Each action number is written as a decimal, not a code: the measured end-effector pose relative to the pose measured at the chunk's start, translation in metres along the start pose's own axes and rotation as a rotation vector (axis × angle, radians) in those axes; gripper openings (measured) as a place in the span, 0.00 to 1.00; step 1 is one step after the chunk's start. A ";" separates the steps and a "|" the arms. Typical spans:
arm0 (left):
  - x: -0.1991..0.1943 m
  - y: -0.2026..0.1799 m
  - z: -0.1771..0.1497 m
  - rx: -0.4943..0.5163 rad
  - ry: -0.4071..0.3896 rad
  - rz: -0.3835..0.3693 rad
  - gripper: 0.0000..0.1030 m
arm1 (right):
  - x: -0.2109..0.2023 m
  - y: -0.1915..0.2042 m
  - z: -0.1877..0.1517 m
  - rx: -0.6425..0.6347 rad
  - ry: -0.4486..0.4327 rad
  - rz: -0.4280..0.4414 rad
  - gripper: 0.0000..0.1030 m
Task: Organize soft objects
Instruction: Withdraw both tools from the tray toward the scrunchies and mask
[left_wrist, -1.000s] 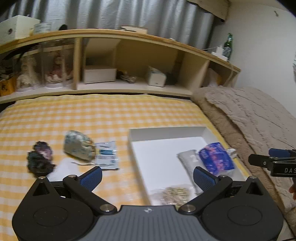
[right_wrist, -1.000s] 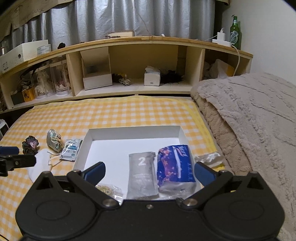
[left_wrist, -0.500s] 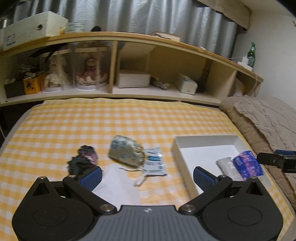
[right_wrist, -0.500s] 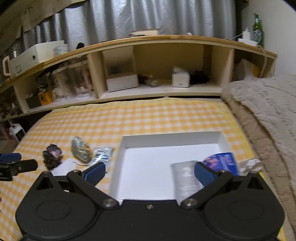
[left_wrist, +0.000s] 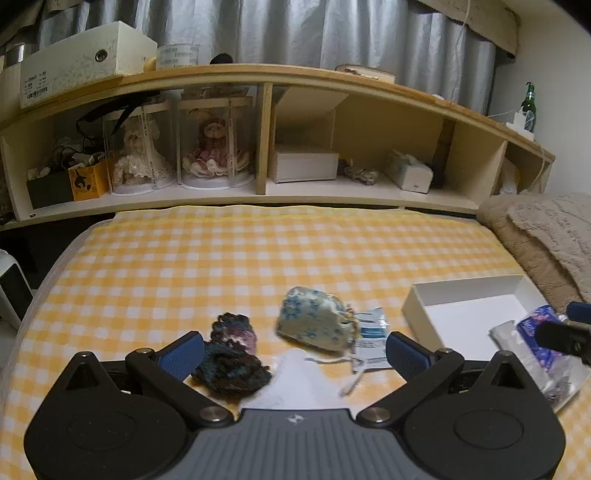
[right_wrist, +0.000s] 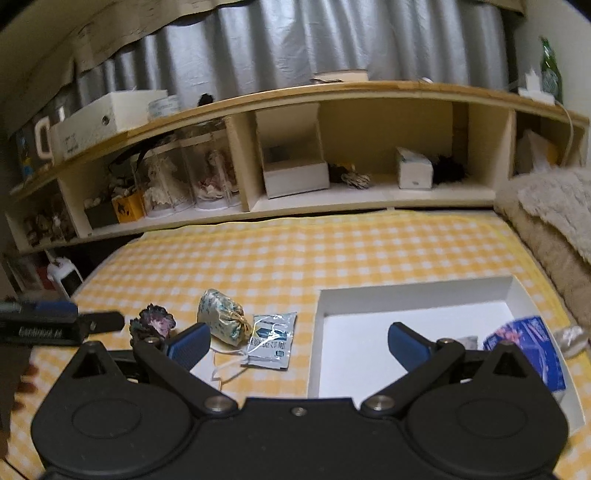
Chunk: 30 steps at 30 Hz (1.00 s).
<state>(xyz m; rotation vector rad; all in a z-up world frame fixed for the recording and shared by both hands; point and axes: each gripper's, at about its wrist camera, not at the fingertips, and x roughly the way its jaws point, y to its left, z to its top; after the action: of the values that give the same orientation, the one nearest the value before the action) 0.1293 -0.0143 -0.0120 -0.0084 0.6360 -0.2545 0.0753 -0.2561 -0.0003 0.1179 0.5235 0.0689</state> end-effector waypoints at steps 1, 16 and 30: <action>0.005 0.003 0.001 0.004 0.002 0.003 1.00 | 0.003 0.006 -0.002 -0.021 -0.010 0.003 1.00; 0.072 0.054 0.004 -0.111 0.065 -0.024 1.00 | 0.083 0.078 -0.037 -0.118 0.095 0.094 1.00; 0.109 0.075 -0.004 -0.200 0.134 -0.042 1.00 | 0.142 0.123 -0.063 -0.324 0.133 0.365 1.00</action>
<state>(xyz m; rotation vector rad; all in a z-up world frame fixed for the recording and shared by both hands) 0.2293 0.0331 -0.0856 -0.1988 0.7931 -0.2319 0.1622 -0.1147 -0.1086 -0.1101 0.6126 0.5182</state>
